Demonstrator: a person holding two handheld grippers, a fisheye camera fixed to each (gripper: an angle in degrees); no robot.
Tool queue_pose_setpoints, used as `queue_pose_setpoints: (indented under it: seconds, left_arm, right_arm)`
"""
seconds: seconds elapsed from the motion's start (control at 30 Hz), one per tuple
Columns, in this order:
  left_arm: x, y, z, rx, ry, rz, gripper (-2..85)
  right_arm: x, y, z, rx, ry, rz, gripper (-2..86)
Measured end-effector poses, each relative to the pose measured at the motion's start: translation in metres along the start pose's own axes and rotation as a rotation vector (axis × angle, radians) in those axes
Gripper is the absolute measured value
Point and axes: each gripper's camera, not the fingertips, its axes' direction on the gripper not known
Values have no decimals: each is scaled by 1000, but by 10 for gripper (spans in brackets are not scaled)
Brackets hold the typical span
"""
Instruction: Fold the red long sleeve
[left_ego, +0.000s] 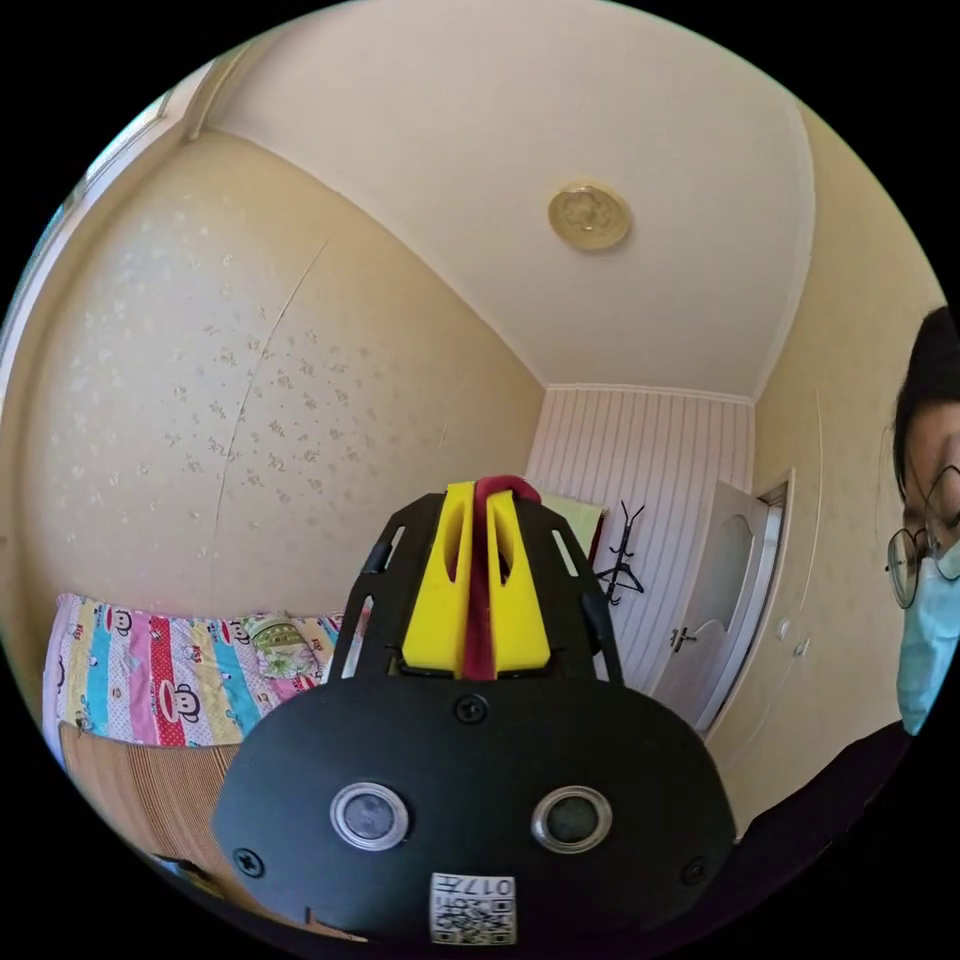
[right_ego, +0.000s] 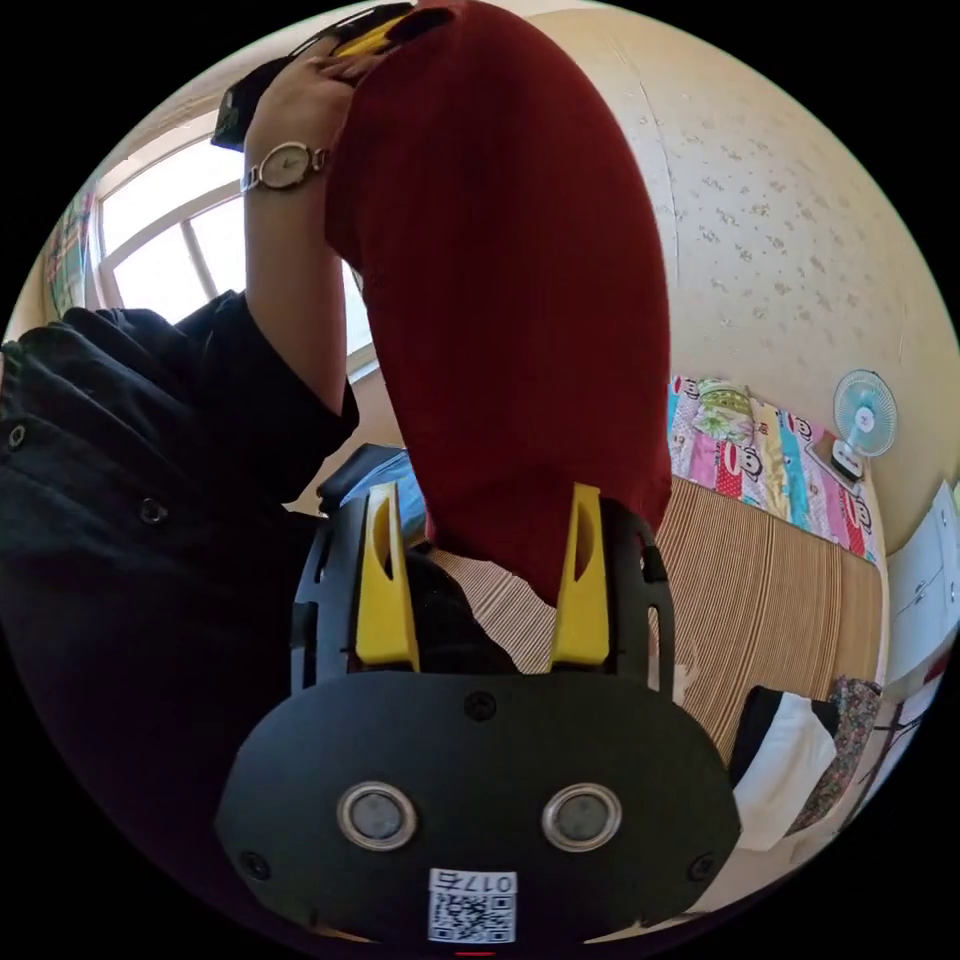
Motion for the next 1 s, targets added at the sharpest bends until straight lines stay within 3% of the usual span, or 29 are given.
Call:
queue_pose_setpoints:
  seconds: [0.1, 0.2, 0.27, 0.37, 0.47, 0.63, 0.73, 0.83, 1.0]
  left_arm:
    - [0, -9, 6, -5, -30, -15, -7]
    - [-8, -16, 7, -13, -48, 7, -6]
    - [-22, -21, 7, -39, -50, 13, -6]
    - [-60, -34, 8, -114, 14, 13, -6]
    - [-106, -41, -4, -183, 129, 12, -5]
    - [-143, -31, -29, -284, 332, 93, -4]
    - [-139, -31, -37, -346, 260, 189, 1]
    - [-170, -38, -10, -444, 101, 92, 6]
    - [-343, -6, 154, -743, -247, -189, 34]
  right_arm:
    - [6, -15, 3, -49, 171, 30, 222]
    - [30, -23, -17, 16, 481, 144, 81]
    - [67, -30, -59, 124, 607, 223, 56]
    - [130, -38, -115, 205, 487, 347, 53]
    - [227, -31, -211, 457, 206, 531, 51]
    - [261, -55, -312, 642, 190, 390, 50]
    - [290, -98, -343, 578, 184, 323, 50]
    - [357, -159, -334, 458, 181, 290, 49]
    - [548, -291, -204, 28, 184, 335, 61]
